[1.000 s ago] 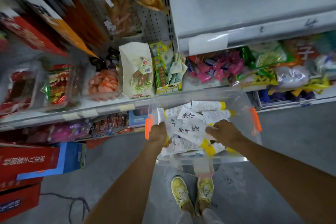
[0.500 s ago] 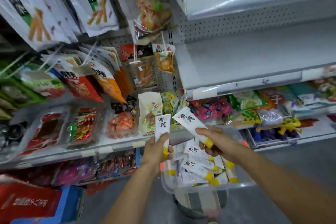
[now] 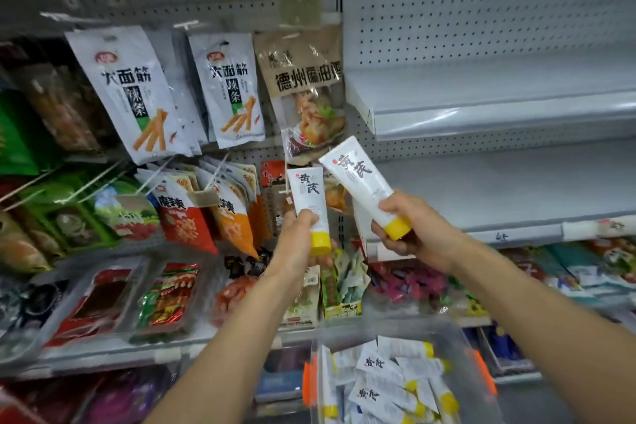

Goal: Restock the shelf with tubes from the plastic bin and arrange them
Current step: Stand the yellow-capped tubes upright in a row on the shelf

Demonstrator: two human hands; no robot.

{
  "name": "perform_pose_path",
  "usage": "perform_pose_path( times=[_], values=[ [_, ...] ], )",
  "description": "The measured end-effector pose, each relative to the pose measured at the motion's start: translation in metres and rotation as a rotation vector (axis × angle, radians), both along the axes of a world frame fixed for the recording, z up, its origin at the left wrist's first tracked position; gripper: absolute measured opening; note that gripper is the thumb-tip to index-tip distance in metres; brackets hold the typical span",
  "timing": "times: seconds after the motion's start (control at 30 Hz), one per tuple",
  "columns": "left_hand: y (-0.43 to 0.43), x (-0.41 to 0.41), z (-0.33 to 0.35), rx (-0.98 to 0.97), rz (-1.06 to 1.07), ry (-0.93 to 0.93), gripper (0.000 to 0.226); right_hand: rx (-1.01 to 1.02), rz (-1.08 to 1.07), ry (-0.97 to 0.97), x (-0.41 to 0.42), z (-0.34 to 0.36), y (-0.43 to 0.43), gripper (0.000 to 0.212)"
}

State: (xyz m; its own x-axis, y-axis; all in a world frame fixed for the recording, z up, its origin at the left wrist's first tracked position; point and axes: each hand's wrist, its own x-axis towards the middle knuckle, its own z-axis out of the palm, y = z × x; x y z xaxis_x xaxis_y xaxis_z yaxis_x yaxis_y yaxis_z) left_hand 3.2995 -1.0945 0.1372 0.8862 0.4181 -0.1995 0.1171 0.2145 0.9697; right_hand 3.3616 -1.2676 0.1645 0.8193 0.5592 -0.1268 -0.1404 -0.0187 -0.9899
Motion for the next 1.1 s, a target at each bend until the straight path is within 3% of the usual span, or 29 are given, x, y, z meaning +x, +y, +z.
perform_pose_path(
  times=[0.1,0.23,0.37,0.6,0.77,1.1],
  values=[
    [0.000,0.016,0.030,0.044,-0.005,-0.068,0.025,0.091,0.038,-0.087,0.010,0.040,-0.003,0.029],
    [-0.005,0.033,0.061,0.083,-0.002,-0.165,0.028,0.182,-0.040,-0.200,0.036,0.089,-0.003,0.013],
    [-0.009,0.052,0.082,0.040,0.017,-0.251,0.038,0.088,-0.158,-0.398,0.084,0.120,-0.005,0.025],
    [-0.013,0.100,0.095,0.090,0.065,-0.261,0.053,-0.111,-0.246,-0.579,0.173,0.143,0.008,0.037],
    [-0.010,0.122,0.096,0.120,0.087,-0.249,0.054,-0.217,-0.224,-0.622,0.223,0.137,0.027,0.054],
    [-0.004,0.164,0.102,0.121,0.155,-0.229,0.059,-0.318,-0.137,-0.615,0.290,0.139,0.057,0.058]
  ],
)
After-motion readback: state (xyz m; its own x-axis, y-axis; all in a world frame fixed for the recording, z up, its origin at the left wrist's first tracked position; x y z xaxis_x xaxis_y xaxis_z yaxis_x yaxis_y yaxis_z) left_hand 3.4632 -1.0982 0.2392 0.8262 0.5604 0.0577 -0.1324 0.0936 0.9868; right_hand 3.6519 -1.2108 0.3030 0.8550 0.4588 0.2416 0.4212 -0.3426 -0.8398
